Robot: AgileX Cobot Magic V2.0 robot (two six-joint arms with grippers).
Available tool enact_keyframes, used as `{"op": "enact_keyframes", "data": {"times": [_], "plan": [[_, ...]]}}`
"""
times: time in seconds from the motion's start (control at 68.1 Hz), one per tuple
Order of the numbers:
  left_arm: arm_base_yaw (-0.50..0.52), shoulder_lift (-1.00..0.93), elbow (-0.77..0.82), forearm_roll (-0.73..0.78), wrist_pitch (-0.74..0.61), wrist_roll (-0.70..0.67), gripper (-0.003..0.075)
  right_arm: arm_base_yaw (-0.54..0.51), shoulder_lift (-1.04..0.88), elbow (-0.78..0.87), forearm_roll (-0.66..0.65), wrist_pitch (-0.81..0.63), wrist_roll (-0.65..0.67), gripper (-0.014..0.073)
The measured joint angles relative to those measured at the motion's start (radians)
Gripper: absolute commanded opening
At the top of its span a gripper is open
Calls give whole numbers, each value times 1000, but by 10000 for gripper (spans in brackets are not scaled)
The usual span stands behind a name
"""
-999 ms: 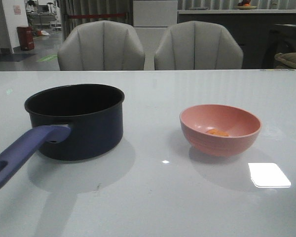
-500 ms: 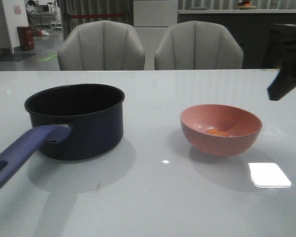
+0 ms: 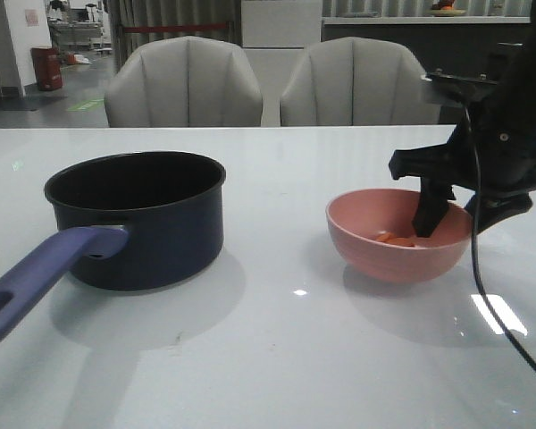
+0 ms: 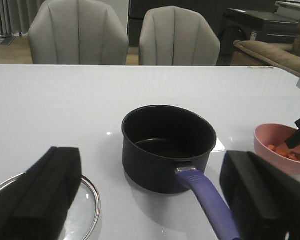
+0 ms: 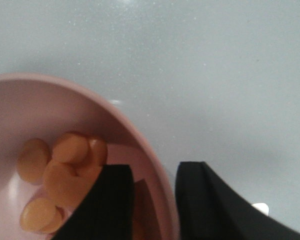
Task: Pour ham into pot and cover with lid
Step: 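Lower the right gripper and grasp the rim of the pink bowl, then lift the pink bowl with the right gripper over the saucepan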
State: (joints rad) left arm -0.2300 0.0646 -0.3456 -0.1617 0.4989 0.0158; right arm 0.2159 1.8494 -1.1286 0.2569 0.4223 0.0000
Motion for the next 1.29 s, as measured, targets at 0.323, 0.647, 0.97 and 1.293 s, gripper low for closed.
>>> {"op": "enact_keyframes", "data": {"times": [0.323,0.647,0.97,1.293], "plan": [[0,0,0,1,0,0,602,2,10,-13,27,-10,0,133],[0,0,0,1,0,0,602,15,-49,-94,29,36,-25,133],[0,0,0,1,0,0,602,184,-65,-409,24,199,-70,133],[0,0,0,1,0,0,602,377,85,-640,-182,216,20,134]]}}
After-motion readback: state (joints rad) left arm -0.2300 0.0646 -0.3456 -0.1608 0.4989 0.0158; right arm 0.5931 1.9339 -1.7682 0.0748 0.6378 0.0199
